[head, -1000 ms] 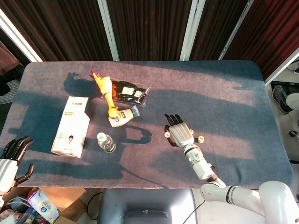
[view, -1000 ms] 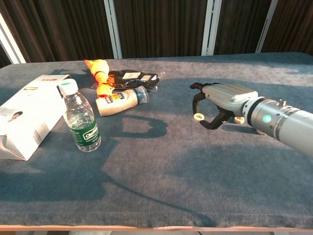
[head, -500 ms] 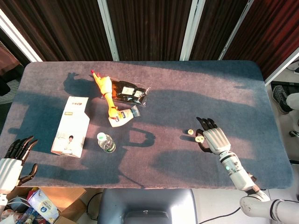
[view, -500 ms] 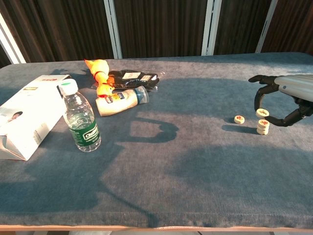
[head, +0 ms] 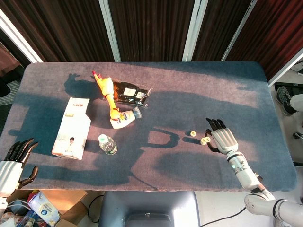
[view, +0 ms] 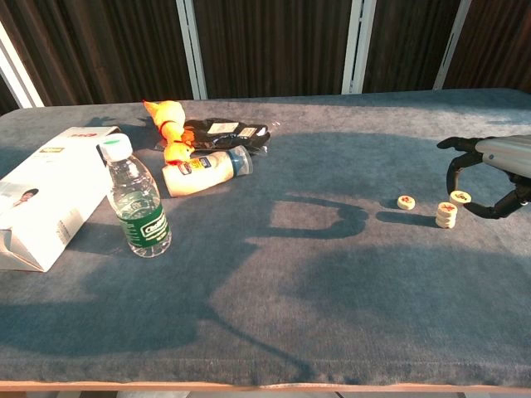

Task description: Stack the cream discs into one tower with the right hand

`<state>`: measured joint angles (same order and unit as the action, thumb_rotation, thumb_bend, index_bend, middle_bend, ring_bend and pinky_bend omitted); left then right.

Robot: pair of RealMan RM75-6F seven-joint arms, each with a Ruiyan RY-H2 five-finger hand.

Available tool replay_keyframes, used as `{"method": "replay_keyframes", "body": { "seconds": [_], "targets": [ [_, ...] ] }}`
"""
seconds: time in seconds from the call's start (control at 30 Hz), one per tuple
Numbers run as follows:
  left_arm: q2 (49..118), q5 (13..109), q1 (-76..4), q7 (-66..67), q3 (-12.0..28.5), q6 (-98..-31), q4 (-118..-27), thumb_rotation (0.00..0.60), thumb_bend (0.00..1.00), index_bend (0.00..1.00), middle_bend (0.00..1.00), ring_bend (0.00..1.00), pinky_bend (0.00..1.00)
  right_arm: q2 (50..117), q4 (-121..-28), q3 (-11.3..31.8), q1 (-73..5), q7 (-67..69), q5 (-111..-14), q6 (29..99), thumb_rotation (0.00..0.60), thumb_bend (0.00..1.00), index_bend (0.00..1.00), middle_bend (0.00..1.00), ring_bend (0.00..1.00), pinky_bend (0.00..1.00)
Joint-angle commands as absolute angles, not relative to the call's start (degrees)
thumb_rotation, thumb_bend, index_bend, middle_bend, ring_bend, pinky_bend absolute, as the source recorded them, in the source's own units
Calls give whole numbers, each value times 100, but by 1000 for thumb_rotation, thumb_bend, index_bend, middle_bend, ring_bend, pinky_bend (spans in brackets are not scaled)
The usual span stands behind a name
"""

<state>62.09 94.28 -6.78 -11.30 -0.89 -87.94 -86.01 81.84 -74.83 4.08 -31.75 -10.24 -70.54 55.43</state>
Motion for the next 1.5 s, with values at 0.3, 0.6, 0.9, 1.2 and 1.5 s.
{"method": "replay_keyframes", "body": {
  "seconds": [0.3,0.6,0.9,1.2,1.5],
  "targets": [
    [6212,9419,-684,-1129,-86,-8789,-8599,600,507,0,0,0,27,8336,-7374,466,-3229,-1146,-6985,5394,600,540,602,43,0,0],
    [6213,9413,-684,-1117,-87,-8785,-8613,600,517,0,0,0,27,8289,-7440,457,-3220,-1269,-6935,5318,600,540,458,39,0,0],
    [6210,9423,-676,-1129,-89,-8809,-8611,600,519,0,0,0,28,8212,-7551,481,-3181,-1235,-6945,5353,600,540,430,33,0,0],
    [6217,9443,-694,-1119,-101,-8776,-8605,600,518,0,0,0,27,8043,-7878,857,-3171,-613,-6917,5559,600,540,428,30,0,0],
    [6218,9403,-704,-1075,-91,-8742,-8625,600,518,0,0,0,27,8238,-7973,1208,-3771,-1317,-6014,4921,600,517,433,30,0,0]
  ]
}}
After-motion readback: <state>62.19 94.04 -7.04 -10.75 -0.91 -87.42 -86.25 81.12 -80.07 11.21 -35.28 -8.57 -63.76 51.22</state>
